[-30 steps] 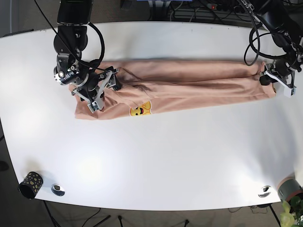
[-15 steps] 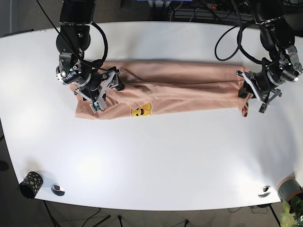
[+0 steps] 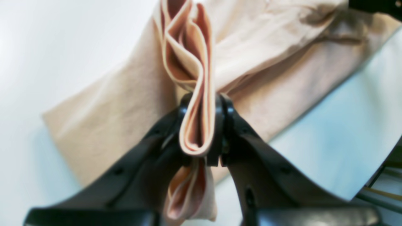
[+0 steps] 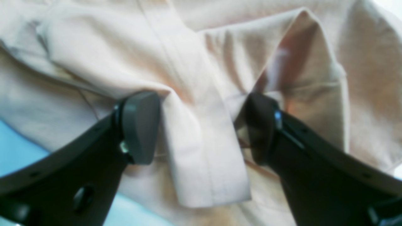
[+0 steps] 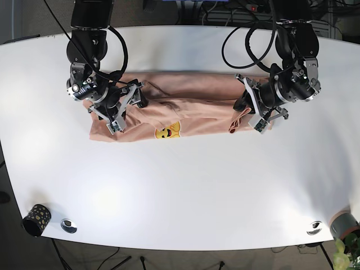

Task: Fold the T-shirt properly
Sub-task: 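Move the left gripper inward and grasp the strip near its middle, then fold the strip ends toward each other with both grippers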

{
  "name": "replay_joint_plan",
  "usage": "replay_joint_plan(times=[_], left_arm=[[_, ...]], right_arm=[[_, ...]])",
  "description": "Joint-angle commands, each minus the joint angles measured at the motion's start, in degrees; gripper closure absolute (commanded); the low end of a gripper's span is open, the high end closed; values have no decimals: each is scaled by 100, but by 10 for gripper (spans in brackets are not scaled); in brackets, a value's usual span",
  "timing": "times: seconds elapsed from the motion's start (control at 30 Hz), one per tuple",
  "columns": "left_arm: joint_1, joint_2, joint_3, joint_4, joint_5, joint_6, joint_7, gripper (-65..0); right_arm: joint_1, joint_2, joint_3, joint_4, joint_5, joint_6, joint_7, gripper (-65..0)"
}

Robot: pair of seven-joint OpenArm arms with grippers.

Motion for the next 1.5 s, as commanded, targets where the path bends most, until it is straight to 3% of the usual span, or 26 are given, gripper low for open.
replay_joint_plan(times=[0.0, 0.2, 0.3, 0.53, 0.8, 1.03, 1.3, 1.47], left_arm=[[-87, 205, -13, 97, 255, -8, -105, -64], [-87, 565, -13, 97, 976, -8, -105, -203], [-95, 662, -13, 97, 1073, -8, -105, -224], [-280, 926, 49, 97, 1046, -8, -88, -233], [-245, 961, 778, 370, 1020, -8, -88, -396], [-236, 934, 849, 669, 1020, -8, -88, -404], [-104, 574, 286, 633, 1029, -8, -88, -403], [28, 583, -795, 625, 1020, -8, -88, -403]], right_arm=[[57, 34, 11, 102, 29, 4, 37, -409], [66, 34, 11, 102, 29, 4, 37, -409], [66, 34, 11, 102, 29, 13, 37, -409], [75, 34, 2, 102, 29, 13, 37, -409], [92, 34, 2, 295, 38, 13, 37, -409], [101, 34, 11, 559, 108, 13, 37, -409], [75, 51, 767, 963, 1497, 13, -165, -414], [136, 78, 1620, 779, 2350, 13, -420, -417]])
